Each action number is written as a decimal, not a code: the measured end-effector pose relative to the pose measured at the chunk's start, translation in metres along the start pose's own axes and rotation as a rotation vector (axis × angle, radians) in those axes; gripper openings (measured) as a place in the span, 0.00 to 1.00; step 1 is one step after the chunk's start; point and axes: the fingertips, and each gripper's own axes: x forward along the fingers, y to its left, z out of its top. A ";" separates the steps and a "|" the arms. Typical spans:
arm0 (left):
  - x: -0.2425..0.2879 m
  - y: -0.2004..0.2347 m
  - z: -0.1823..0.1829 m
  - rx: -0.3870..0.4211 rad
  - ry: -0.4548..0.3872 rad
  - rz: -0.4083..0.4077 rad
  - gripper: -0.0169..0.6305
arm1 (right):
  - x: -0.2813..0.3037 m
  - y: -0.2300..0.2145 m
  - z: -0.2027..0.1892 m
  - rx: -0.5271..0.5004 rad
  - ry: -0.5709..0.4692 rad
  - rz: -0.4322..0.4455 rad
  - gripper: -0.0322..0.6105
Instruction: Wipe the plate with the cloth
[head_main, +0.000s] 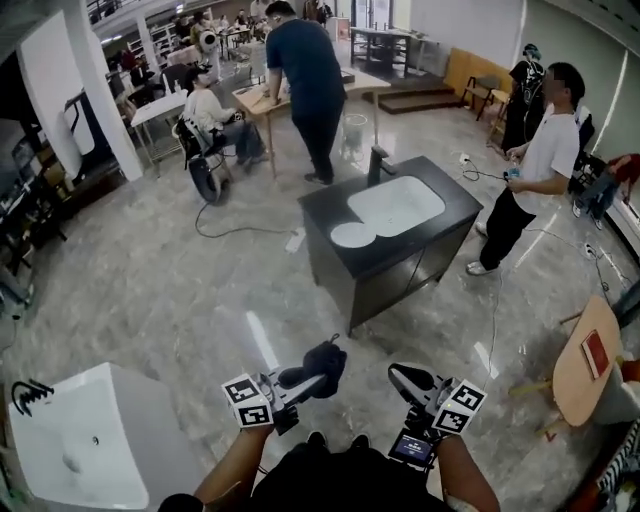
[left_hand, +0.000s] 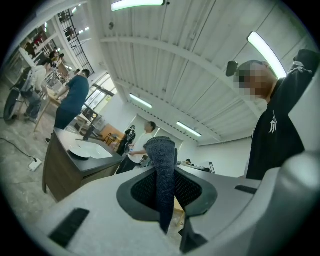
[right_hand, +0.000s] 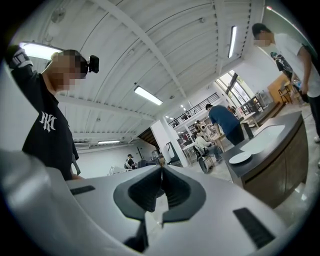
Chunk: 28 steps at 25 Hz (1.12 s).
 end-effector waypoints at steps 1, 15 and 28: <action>-0.005 0.003 0.001 -0.005 0.000 0.010 0.11 | 0.005 0.000 -0.001 0.002 0.006 0.002 0.06; -0.036 0.073 0.018 -0.011 0.043 0.019 0.11 | 0.076 -0.019 -0.003 -0.065 0.071 -0.036 0.06; 0.040 0.189 0.028 -0.070 0.057 0.079 0.11 | 0.104 -0.161 0.025 -0.027 0.094 -0.031 0.17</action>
